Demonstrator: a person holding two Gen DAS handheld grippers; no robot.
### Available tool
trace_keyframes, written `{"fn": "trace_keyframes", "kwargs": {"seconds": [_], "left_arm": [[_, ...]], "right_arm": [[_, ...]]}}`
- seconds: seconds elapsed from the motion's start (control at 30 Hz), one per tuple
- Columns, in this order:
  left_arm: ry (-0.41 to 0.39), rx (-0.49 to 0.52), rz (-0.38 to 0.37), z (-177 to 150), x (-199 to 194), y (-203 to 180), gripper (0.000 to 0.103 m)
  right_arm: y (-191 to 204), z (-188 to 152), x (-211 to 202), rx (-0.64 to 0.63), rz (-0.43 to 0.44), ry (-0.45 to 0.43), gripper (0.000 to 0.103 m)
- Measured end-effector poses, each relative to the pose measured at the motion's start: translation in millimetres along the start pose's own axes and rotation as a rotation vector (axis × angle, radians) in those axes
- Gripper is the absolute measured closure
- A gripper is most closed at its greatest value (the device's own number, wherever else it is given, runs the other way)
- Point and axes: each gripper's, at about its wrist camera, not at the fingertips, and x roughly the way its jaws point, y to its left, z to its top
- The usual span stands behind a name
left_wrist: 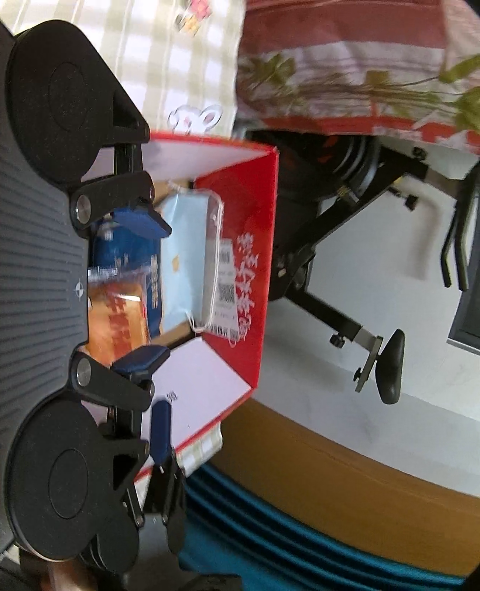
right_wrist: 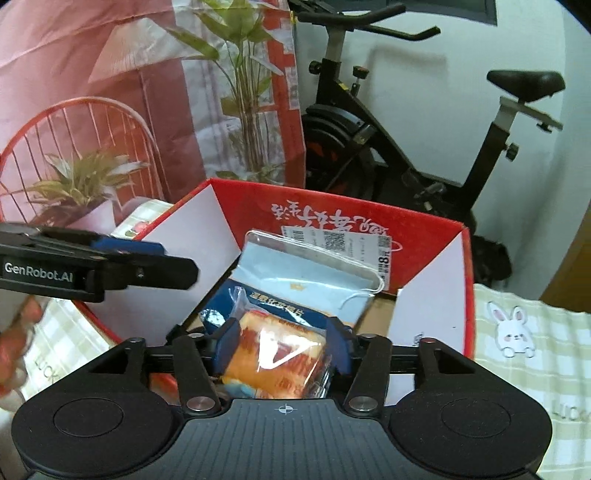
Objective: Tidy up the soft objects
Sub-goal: 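Lower the snack packet into the red box and open both grippers, then move both open grippers from the box to the orange floral oven mitt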
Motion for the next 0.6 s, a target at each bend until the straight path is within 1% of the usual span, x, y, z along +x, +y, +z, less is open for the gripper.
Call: {"fn": "trace_keyframes", "kwargs": {"seconds": [0.07, 0.1, 0.13, 0.17, 0.2, 0.27, 0.33, 0.6], "left_arm": [[-0.01, 0.033, 0.042, 0.2, -6.2, -3.4, 0.025], [-0.016, 0.049, 0.065, -0.8, -10.7, -5.3, 0.019], [-0.022, 0.059, 0.086, -0.7, -14.2, -7.7, 0.012], [-0.029, 0.067, 0.102, -1.5, -18.6, -8.9, 0.009], [-0.036, 0.072, 0.118, -2.2, -23.4, -9.7, 0.006], [-0.043, 0.079, 0.137, -2.6, -30.6, -11.0, 0.004], [-0.04, 0.083, 0.156, -3.6, -36.0, -12.2, 0.001], [-0.042, 0.091, 0.213, -18.3, -58.8, -16.4, 0.0]], "right_arm": [[2.7, -1.6, -4.6, -0.005, -0.021, 0.0, 0.038], [3.3, -1.4, -6.6, -0.008, -0.031, 0.0, 0.036], [4.1, -2.1, -8.8, -0.012, -0.04, 0.0, 0.029], [5.3, -3.1, -11.7, -0.016, -0.051, -0.002, 0.023], [6.3, -4.2, -14.8, -0.016, -0.061, -0.005, 0.019], [6.5, -6.5, -20.8, -0.007, -0.071, -0.012, 0.007], [6.4, -9.4, -27.9, 0.011, -0.077, -0.021, 0.001], [8.9, -21.3, -50.1, 0.069, -0.116, -0.039, 0.0]]}}
